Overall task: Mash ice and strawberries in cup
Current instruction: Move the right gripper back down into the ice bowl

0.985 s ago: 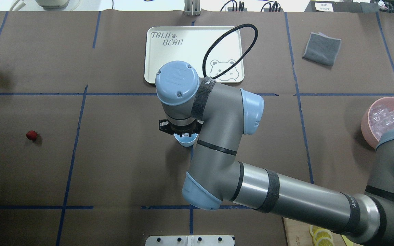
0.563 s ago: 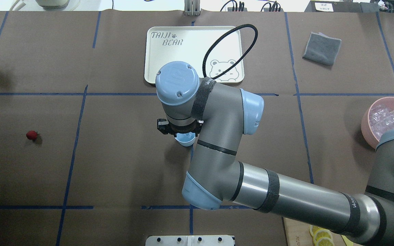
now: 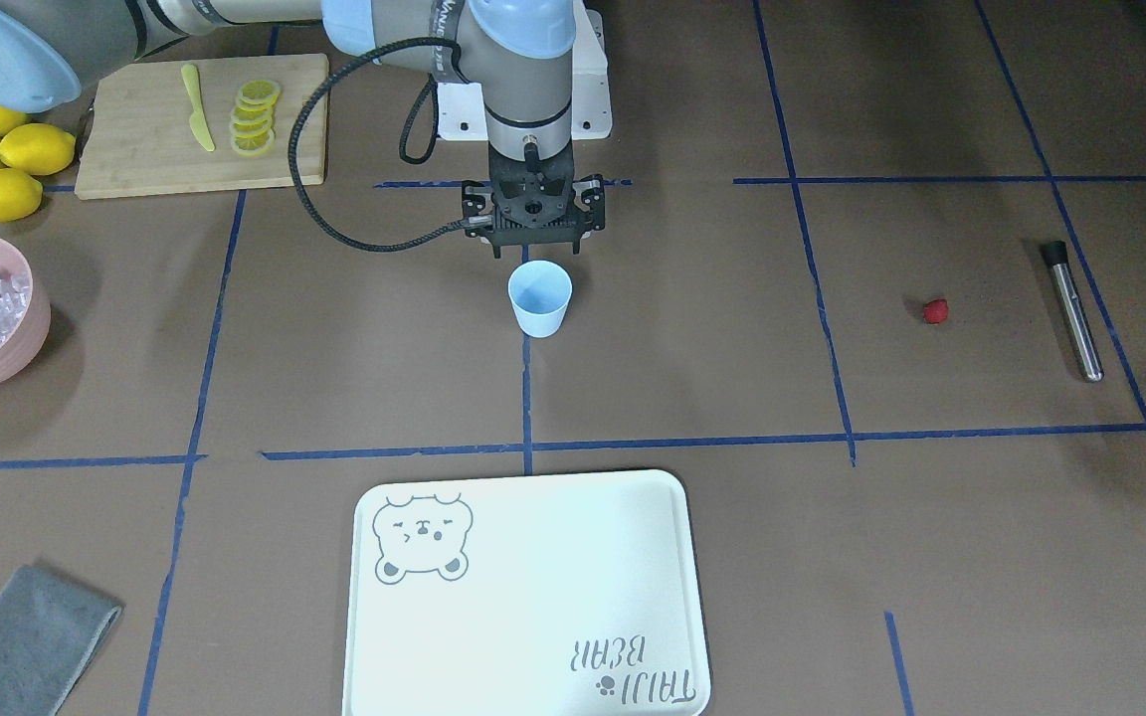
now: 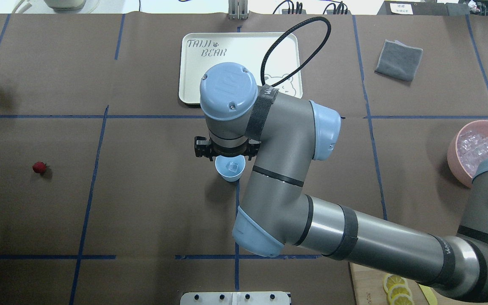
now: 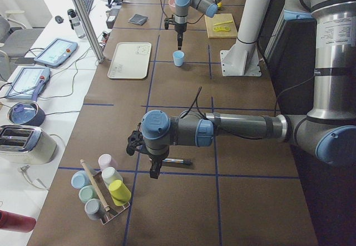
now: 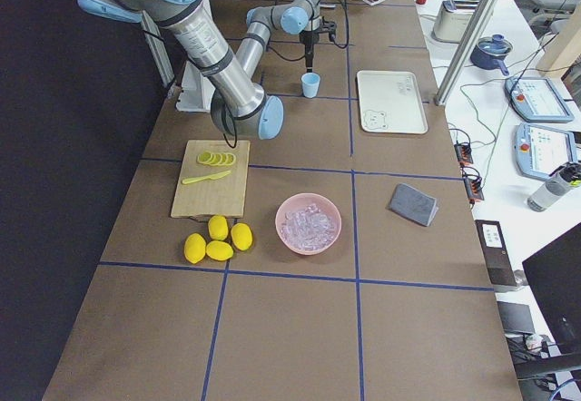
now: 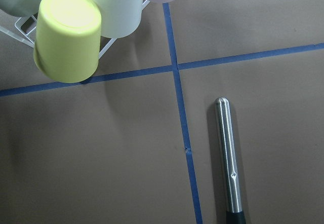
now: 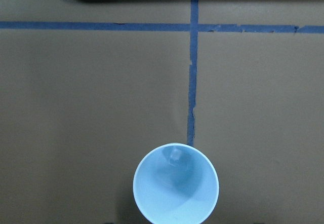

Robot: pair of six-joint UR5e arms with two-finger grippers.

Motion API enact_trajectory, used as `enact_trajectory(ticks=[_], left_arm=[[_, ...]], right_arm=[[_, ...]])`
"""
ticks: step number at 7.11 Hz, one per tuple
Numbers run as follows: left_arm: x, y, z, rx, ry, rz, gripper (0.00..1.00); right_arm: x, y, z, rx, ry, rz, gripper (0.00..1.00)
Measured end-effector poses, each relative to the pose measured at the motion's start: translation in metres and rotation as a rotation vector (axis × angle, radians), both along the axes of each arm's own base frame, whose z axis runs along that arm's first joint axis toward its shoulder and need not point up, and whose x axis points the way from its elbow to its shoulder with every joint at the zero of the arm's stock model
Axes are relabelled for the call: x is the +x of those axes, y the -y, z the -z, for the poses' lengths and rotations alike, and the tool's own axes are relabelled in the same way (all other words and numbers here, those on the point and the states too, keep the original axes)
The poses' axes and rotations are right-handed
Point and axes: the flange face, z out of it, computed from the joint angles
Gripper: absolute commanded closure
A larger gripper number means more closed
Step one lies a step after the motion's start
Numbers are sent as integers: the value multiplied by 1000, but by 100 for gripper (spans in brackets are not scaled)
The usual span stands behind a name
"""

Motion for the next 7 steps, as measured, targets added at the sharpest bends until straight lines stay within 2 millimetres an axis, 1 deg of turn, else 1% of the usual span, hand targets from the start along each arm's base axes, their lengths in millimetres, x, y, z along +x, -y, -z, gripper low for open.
enact_trajectory(ticks=[1,2,3,4,5,6,7], left_arm=[[0,4,2,4,2,0,0],[0,8,4,9,4,-1,0],[0,11,5,12,4,-2,0],[0,12,5,15,5,-3,0],[-1,14,8,21,13,-3,0],[-2,17,11,28,33,-1,0],[-4,19,15,37,54,1,0]], right_arm=[[47,-2,-10,16,25,-24,1],[104,-2,-26,40,31,-49,1],[158,-7,-48,79,19,-44,1],[207,-19,-77,118,1,-7,1],[253,-23,-111,141,-20,39,1],[300,-18,-149,154,-39,93,1],[342,-15,-193,179,-60,145,1]])
